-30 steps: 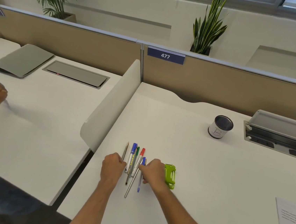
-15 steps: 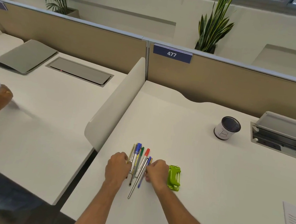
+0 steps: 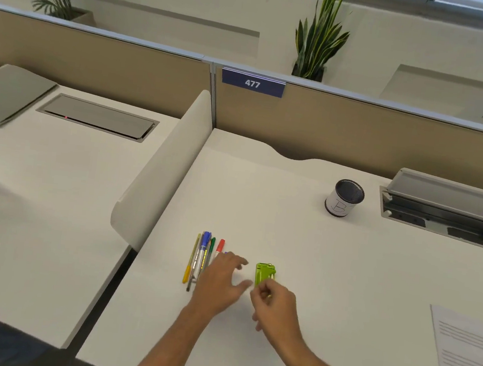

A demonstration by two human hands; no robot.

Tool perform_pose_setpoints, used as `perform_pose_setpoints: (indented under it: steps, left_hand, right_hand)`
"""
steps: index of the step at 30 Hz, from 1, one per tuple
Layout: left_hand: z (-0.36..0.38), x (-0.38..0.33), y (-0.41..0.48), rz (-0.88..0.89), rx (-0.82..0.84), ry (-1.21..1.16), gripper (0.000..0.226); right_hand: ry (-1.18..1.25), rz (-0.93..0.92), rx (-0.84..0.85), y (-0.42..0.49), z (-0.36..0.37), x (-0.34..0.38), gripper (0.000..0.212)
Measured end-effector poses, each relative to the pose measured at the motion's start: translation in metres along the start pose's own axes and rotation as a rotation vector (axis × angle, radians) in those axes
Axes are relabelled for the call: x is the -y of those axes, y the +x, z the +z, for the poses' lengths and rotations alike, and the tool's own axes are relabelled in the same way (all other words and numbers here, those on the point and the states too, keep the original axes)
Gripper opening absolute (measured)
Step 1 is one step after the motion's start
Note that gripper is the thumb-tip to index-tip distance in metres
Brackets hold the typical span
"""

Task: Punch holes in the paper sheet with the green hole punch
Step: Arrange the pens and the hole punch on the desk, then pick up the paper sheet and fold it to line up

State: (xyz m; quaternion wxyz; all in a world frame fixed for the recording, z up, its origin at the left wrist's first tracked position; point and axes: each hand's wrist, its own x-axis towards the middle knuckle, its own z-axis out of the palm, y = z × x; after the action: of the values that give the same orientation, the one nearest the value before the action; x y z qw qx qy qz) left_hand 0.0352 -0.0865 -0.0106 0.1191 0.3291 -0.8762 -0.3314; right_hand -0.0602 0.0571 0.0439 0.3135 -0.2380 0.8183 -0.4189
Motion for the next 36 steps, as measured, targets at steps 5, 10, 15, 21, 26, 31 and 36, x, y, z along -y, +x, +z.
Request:
perform_pose_setpoints:
  steps: [5,10,15,21,26,31,36]
  left_hand:
    - [0.021,-0.039,0.022,0.089,0.331,0.118,0.107]
    - [0.031,-0.034,0.032,0.123,0.402,0.367,0.126]
    - [0.04,-0.032,0.036,0.201,0.336,0.387,0.105]
    - [0.044,-0.048,0.032,0.281,0.323,0.298,0.094]
    - [0.06,-0.087,0.027,0.336,0.32,0.273,0.094]
    - [0.088,-0.122,0.024,0.357,0.35,0.285,0.093]
    - [0.115,-0.149,0.025,0.357,0.36,0.292,0.092]
  right_hand:
    - [-0.113,0.072,0.059,-0.034,-0.058,-0.05,0.015]
    - [0.019,0.208,-0.015,-0.039,-0.078,-0.081,0.015]
    - [0.142,0.269,-0.107,-0.054,-0.085,-0.104,0.016]
    - [0.153,0.284,-0.089,-0.073,-0.095,-0.121,0.017]
    - [0.123,0.277,-0.092,-0.082,-0.114,-0.13,0.017]
    - [0.088,0.226,-0.094,-0.081,-0.141,-0.142,0.022]
    - [0.041,0.19,-0.087,-0.073,-0.165,-0.156,0.022]
